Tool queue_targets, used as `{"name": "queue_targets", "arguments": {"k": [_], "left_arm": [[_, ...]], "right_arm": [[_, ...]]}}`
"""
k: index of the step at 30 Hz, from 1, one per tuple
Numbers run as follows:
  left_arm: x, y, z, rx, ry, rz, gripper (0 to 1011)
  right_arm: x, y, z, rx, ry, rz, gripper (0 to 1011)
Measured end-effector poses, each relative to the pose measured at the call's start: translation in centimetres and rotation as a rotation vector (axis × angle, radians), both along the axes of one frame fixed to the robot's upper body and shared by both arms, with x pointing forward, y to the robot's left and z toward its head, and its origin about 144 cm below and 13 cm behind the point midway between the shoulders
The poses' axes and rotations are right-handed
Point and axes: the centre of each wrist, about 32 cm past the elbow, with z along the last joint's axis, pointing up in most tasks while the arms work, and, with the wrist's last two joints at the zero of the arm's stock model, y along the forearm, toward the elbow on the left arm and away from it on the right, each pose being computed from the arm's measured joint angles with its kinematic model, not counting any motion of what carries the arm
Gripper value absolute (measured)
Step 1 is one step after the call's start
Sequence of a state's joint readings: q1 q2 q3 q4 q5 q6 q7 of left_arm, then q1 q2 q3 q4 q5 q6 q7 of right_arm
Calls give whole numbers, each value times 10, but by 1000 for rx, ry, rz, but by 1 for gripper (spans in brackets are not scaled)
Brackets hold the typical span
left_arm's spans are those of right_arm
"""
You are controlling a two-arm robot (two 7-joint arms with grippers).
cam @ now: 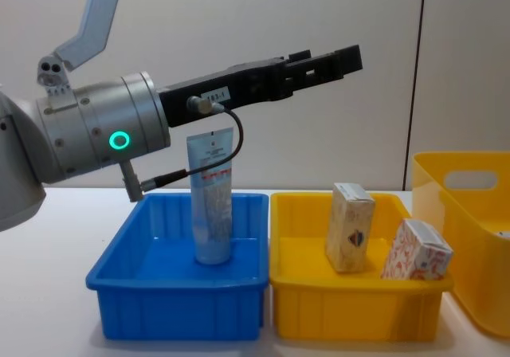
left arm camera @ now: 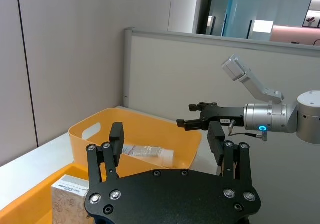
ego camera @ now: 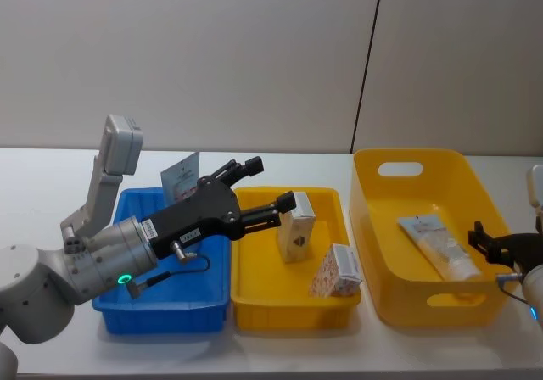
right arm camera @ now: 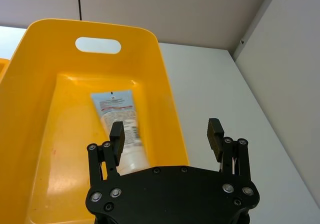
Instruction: Bimanual collaborative sorting of washing and personal care products
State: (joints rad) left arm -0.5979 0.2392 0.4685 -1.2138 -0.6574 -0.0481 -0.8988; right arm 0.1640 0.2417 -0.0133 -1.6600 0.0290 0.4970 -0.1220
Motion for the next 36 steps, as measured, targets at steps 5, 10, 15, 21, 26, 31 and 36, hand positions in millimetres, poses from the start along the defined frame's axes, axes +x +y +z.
{"name": "queue_targets", "arguments": {"k": [5, 10, 15, 21, 26, 31, 36], "left_arm": [[0, 0, 0, 0, 0, 0, 1001], [0, 0, 0, 0, 0, 0, 1001], [0, 0, 0, 0, 0, 0, 1001], [0, 0, 0, 0, 0, 0, 1001], [0, 0, 0, 1, 0, 2, 1001], [-4, 0, -2, 13, 4, 29, 1001], [-9, 1, -5, 35, 9, 74, 1001]], "right_arm": [[0, 0, 0, 1, 2, -2, 1004], [0, 0, 0, 4, 2, -3, 1003], [-2, -1, 5, 28, -22, 6, 1003], [-7, -4, 16, 88, -77, 37, 1003], [-13, -6, 28, 154, -133, 72, 1003], [-19, -9, 41, 226, -197, 112, 1003], [-22, -10, 48, 260, -228, 134, 1003]]}}
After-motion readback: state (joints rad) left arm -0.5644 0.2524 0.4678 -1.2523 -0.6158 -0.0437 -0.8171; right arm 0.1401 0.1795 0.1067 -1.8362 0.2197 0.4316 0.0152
